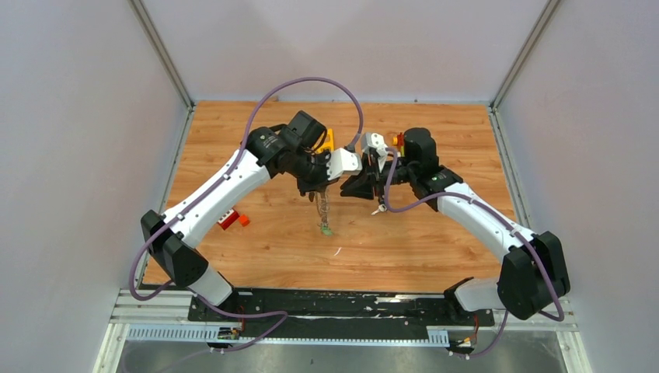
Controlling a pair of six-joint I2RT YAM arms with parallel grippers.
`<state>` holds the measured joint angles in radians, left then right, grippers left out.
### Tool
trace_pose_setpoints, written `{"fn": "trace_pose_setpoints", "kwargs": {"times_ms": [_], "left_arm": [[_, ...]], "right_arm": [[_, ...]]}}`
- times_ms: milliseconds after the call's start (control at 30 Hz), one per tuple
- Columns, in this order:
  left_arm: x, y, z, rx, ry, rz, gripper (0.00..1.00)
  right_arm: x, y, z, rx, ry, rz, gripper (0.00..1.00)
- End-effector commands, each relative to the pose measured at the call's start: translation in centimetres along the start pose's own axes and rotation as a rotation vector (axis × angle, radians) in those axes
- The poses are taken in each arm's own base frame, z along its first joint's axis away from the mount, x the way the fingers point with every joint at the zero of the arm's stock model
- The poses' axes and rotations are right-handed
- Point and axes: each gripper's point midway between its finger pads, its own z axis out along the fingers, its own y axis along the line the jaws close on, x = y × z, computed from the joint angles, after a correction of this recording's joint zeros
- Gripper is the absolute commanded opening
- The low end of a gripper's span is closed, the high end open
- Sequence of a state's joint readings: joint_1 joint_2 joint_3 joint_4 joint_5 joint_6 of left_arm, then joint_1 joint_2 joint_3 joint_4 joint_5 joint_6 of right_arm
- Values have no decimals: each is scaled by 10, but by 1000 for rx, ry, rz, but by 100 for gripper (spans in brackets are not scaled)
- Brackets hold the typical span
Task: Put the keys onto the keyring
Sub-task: Adjust the keyring.
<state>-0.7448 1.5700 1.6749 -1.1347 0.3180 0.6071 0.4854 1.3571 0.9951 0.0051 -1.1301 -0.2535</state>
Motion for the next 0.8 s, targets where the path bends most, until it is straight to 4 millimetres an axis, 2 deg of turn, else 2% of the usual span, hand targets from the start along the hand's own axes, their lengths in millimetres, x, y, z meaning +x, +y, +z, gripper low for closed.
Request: {"fn": "trace_pose_setpoints", "kwargs": {"times_ms": [0, 233, 767], "left_arm": [[-15, -12, -9, 32, -92, 9, 0], [-21, -22, -10, 74, -139, 29, 0], [-33, -33, -24, 77, -244, 63, 0]], "right_arm": [[-12, 16, 6, -79, -36, -54, 21], [-7, 17, 12, -106, -34, -32, 26], [-2, 20, 17, -142, -38, 7, 25]]}}
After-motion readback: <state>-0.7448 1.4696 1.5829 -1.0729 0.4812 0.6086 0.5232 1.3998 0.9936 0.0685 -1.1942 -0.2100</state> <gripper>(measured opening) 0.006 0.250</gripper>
